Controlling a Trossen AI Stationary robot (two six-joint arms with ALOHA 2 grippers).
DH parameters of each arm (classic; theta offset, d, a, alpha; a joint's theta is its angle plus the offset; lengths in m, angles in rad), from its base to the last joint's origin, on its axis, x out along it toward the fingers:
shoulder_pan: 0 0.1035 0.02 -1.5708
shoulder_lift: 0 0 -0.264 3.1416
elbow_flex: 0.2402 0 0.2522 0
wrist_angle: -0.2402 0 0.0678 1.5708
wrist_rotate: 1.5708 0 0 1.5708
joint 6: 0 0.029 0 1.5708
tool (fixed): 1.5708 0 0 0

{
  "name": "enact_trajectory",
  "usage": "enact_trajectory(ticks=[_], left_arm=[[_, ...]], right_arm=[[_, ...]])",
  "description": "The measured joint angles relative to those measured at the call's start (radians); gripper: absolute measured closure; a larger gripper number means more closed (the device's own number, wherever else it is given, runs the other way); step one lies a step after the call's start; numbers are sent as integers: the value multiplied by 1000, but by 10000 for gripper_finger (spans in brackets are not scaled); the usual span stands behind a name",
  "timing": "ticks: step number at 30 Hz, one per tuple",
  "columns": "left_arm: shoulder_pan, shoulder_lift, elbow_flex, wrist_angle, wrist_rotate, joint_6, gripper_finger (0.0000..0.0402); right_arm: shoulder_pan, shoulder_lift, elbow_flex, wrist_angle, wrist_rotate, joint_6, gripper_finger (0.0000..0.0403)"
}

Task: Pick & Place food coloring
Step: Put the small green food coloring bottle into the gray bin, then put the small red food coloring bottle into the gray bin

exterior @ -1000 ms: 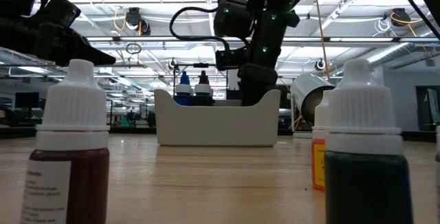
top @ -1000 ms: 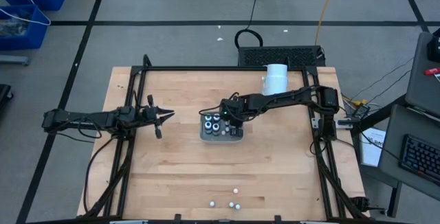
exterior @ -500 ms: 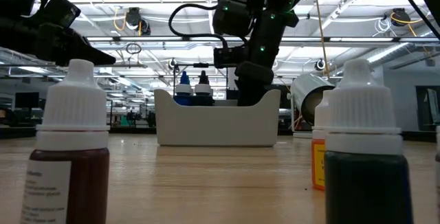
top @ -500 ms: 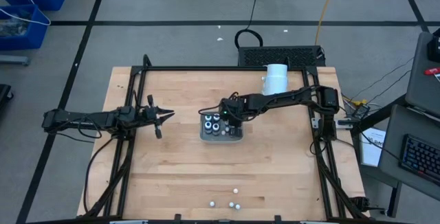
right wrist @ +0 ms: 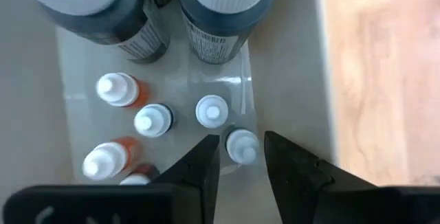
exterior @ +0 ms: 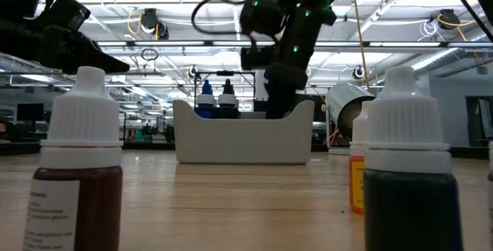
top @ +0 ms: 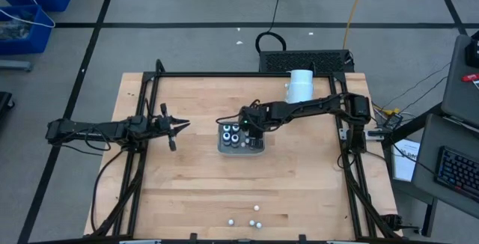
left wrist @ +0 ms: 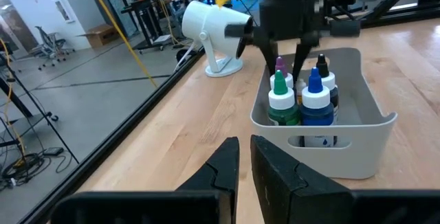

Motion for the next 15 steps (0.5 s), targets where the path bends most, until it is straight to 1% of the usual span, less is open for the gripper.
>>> enact_trajectory(ticks=[4,8,11,13,15], left_arm=[[0,0,0,0,0,0,355],[0,0,0,0,0,-1,355],[0,0,0,0,0,-4,355],[0,0,0,0,0,-3,355],[0,0,0,0,0,-1,355]], right_arm=[[4,-86,0,-36,1,0,300],[31,-217,1,-87,6,22,302],[91,-306,2,-169,40,40,311],[152,-351,2,-221,75,83,320],[219,-381,2,-235,83,142,330]])
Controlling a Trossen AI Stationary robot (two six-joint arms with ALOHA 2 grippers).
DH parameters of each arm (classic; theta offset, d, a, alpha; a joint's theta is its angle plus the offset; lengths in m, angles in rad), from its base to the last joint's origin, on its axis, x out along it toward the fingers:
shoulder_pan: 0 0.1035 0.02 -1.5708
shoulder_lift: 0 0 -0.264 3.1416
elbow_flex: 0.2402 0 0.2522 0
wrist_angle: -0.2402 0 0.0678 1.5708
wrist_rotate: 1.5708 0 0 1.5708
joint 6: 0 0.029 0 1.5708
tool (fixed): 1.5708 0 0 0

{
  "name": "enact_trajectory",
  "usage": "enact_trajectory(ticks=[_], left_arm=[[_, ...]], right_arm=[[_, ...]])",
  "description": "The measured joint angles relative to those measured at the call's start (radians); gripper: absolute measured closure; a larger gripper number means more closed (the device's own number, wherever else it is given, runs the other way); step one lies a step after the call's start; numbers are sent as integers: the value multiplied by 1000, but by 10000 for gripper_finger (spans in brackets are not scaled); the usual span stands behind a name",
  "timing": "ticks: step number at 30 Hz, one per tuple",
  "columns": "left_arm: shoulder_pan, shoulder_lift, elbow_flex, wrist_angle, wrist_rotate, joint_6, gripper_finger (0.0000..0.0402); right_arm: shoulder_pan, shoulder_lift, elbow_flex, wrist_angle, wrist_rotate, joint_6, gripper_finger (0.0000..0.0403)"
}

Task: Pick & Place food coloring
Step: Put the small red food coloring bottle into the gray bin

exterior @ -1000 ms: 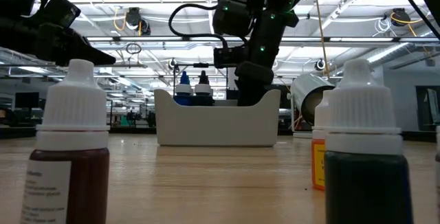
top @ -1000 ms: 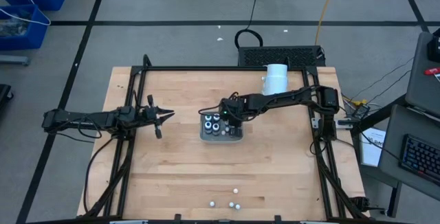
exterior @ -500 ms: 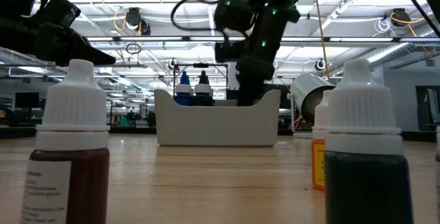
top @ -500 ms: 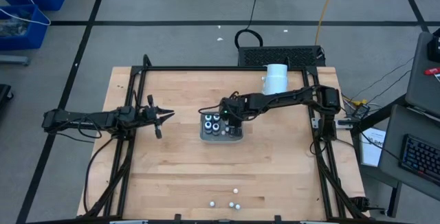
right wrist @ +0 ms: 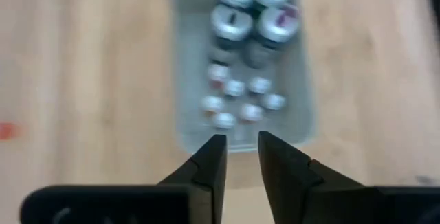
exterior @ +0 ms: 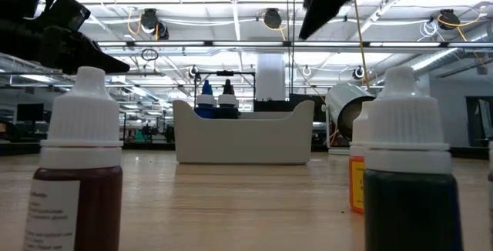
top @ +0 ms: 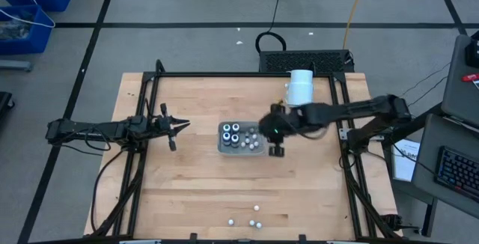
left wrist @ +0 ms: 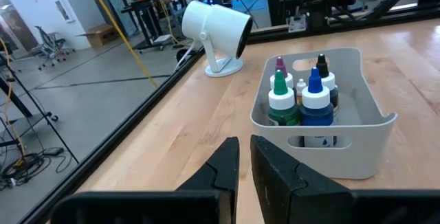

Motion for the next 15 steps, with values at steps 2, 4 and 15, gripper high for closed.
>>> enact_trajectory(ticks=[2,4,15], left_arm=[[0,0,0,0,0,-3,355],[0,0,0,0,0,-4,355],[0,0,0,2,0,-26,355]], right_arm=[[81,-16,0,7,5,61,342],[166,-14,0,38,28,106,357],[495,11,-153,379,57,154,401]])
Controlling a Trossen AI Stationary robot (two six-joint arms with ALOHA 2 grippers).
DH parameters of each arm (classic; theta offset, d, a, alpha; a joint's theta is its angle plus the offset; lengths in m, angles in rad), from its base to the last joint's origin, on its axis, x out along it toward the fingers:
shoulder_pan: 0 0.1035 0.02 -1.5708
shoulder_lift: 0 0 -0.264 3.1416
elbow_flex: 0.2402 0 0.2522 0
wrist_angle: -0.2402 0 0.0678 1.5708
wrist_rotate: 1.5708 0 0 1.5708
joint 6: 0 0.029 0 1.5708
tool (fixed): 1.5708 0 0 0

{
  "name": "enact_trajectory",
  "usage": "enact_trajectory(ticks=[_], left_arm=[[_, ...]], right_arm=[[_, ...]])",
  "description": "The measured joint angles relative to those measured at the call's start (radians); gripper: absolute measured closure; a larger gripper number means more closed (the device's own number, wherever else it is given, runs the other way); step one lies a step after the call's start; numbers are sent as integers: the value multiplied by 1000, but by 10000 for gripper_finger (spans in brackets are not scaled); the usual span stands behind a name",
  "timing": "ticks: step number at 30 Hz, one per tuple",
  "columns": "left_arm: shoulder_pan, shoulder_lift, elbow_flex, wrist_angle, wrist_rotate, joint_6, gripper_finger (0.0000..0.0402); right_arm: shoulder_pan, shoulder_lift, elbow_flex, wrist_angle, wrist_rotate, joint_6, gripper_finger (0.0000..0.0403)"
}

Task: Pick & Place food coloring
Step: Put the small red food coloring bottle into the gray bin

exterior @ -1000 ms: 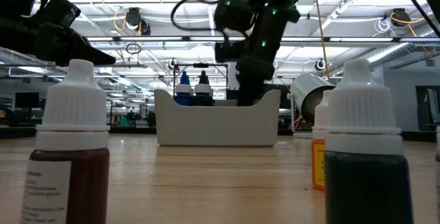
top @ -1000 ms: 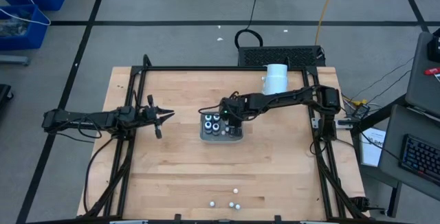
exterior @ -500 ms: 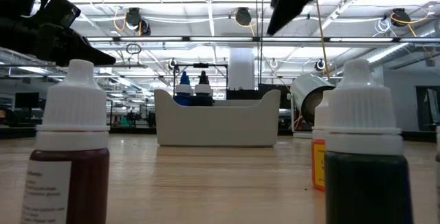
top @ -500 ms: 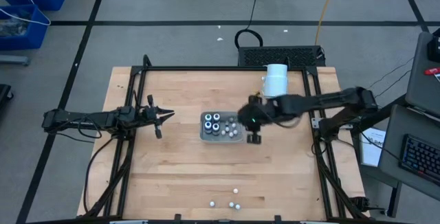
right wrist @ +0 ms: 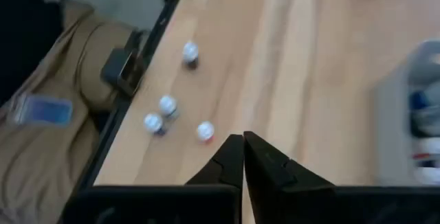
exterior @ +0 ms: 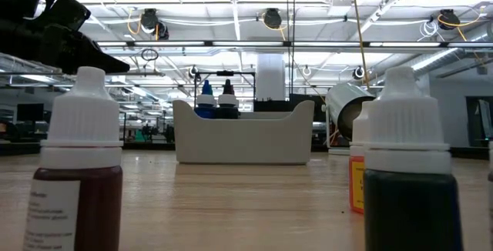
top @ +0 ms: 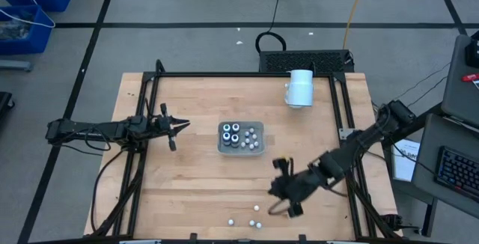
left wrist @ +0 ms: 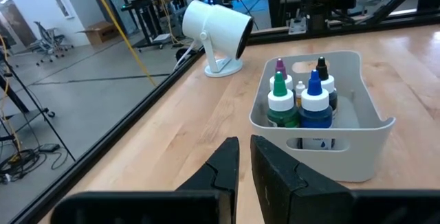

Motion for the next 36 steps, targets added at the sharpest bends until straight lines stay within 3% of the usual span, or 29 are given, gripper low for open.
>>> enact_trajectory(ticks=[4,11,19,24,29,36], left_arm=[[0,0,0,0,0,0,355],[0,0,0,0,0,4,355],[0,0,0,-1,0,-27,355],[0,0,0,0,0,-46,355],[0,0,0,0,0,-46,355],[0,0,0,-3,0,-30,355]], right_arm=[[48,1,-130,151,46,-4,402],[26,0,-332,390,49,19,402],[-43,-36,-482,475,48,-75,402],[-129,-173,-574,528,46,-89,402],[-175,-392,-693,573,48,-126,402],[-181,-690,-869,654,199,-143,403]])
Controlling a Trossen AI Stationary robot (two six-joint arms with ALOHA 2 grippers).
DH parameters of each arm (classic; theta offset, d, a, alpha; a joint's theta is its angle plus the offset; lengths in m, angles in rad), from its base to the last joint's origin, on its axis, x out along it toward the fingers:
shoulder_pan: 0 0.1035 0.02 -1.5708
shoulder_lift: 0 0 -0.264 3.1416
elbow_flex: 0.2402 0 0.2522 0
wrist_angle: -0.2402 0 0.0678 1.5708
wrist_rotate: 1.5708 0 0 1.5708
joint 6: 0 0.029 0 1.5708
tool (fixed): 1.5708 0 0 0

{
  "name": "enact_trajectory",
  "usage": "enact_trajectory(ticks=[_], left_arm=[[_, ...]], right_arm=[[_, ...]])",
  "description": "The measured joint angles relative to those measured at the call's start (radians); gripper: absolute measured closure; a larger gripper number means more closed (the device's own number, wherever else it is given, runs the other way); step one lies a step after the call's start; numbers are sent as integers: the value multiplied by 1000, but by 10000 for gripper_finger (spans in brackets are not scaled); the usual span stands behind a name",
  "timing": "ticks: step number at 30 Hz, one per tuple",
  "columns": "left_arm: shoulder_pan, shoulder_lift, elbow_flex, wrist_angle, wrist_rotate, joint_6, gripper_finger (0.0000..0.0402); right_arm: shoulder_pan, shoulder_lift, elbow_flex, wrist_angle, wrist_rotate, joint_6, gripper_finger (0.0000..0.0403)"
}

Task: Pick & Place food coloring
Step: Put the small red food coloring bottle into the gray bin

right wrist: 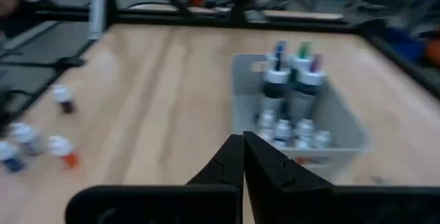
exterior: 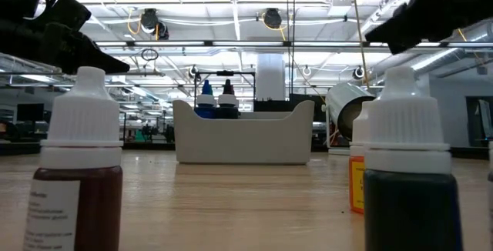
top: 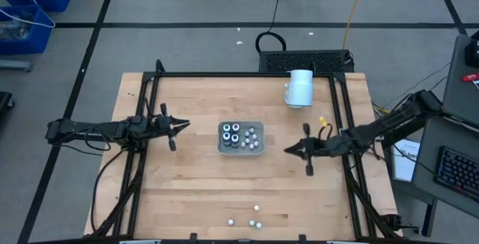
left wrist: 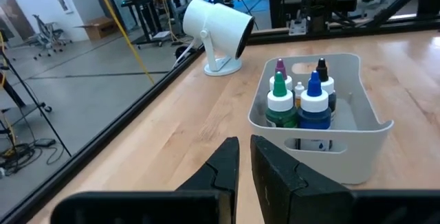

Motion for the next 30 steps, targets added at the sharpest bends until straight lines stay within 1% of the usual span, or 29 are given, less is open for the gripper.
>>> enact_trajectory(ticks=[3,7,10,17,20,25,27,30], left_arm=[[0,0,0,1,0,-26,355],[0,0,0,1,0,-22,355],[0,0,0,1,0,-30,355],[0,0,0,2,0,-38,355],[0,0,0,2,-9,-10,355],[0,0,0,2,-10,20,355],[-1,0,0,2,-31,31,355],[0,0,0,1,-116,30,355]], right_arm=[[-10,-78,-83,39,2,-35,403],[-27,-158,-208,229,0,-66,403],[-39,-208,-261,255,-1,-77,403],[-49,-330,-305,244,1,-148,403],[-49,-376,-319,247,6,-172,403],[-49,-398,-332,281,5,-193,403],[-49,-396,-332,288,4,-228,403],[-49,-394,-333,302,3,-266,403]])
